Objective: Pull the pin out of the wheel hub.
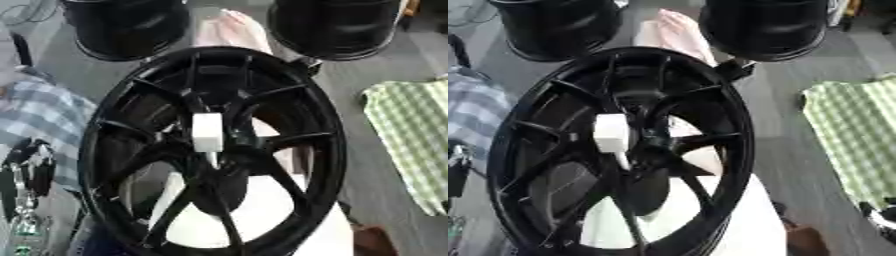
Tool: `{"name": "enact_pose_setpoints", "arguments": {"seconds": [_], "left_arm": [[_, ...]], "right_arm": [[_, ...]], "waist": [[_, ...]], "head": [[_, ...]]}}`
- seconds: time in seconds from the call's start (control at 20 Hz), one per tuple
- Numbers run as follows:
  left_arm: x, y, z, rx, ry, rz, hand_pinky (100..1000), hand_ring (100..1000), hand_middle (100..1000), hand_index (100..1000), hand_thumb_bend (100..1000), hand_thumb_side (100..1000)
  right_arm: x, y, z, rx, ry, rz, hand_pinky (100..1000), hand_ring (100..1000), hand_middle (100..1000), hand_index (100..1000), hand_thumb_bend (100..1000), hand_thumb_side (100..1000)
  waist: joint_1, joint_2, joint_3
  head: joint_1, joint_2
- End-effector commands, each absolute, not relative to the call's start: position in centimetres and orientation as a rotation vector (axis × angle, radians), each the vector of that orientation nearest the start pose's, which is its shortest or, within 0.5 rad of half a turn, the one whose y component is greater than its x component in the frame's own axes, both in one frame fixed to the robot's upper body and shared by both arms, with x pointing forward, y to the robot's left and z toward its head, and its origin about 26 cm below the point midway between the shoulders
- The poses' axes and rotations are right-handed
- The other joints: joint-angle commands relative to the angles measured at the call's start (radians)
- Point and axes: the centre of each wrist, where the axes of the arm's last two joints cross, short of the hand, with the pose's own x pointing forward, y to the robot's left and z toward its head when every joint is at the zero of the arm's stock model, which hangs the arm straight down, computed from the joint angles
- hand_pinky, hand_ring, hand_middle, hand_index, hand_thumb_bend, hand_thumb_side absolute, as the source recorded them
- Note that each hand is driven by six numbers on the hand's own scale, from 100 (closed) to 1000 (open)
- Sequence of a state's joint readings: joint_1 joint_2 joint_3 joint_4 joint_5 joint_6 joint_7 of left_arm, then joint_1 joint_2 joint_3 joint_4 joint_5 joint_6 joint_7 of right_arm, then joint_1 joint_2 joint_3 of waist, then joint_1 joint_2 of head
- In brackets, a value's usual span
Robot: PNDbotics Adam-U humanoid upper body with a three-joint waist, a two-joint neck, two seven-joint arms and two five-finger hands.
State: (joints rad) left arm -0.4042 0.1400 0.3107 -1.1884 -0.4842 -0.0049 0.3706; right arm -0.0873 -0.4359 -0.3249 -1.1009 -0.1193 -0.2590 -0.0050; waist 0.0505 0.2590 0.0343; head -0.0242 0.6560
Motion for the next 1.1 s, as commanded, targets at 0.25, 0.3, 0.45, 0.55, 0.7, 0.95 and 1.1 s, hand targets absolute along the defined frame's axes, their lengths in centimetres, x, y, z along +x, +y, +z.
{"name": "enact_pose_setpoints", "arguments": {"seconds": [0.25, 0.3, 0.45, 0.55, 0.7, 0.95, 1.1], "left_arm": [[37.6, 32.6, 3.1, 0.868, -1.563, 0.025, 841, 847, 701, 857, 100, 852], [37.6, 32.6, 3.1, 0.870, -1.562, 0.037, 827, 827, 670, 842, 100, 856], [37.5, 32.8, 3.1, 0.878, -1.566, 0.079, 814, 811, 645, 828, 100, 860], [37.4, 33.0, 3.2, 0.883, -1.572, 0.102, 811, 806, 637, 823, 100, 857], [37.2, 33.3, 3.2, 0.892, -1.581, 0.120, 808, 799, 625, 816, 100, 854], [36.8, 34.1, 3.0, 0.898, -1.576, 0.170, 782, 761, 567, 777, 100, 857], [36.5, 34.8, 2.9, 0.905, -1.569, 0.199, 778, 758, 563, 774, 100, 853]], "right_arm": [[25.9, -47.4, -2.0, -0.539, -1.542, -0.070, 491, 643, 503, 673, 575, 241], [26.0, -47.4, -1.8, -0.542, -1.548, -0.073, 490, 645, 504, 673, 577, 241], [26.5, -47.5, -0.7, -0.554, -1.590, -0.094, 487, 653, 509, 677, 589, 239], [26.9, -47.6, 0.4, -0.554, -1.622, -0.103, 486, 655, 511, 678, 594, 238], [27.1, -48.1, 2.4, -0.565, -1.662, -0.074, 489, 661, 516, 682, 604, 238], [27.6, -48.8, 6.9, -0.614, -1.738, 0.021, 502, 683, 534, 691, 622, 237], [28.1, -48.9, 10.4, -0.658, -1.798, 0.119, 510, 693, 545, 697, 628, 231]], "waist": [[-0.006, -0.028, 0.003], [-0.006, -0.028, 0.004], [-0.006, -0.027, 0.008], [-0.007, -0.026, 0.008], [-0.010, -0.026, 0.006], [-0.021, -0.030, -0.006], [-0.030, -0.033, -0.016]], "head": [[-0.003, -0.013], [-0.003, -0.013], [-0.008, -0.008], [-0.020, 0.000], [-0.053, 0.014], [-0.074, 0.025], [-0.067, 0.028]]}}
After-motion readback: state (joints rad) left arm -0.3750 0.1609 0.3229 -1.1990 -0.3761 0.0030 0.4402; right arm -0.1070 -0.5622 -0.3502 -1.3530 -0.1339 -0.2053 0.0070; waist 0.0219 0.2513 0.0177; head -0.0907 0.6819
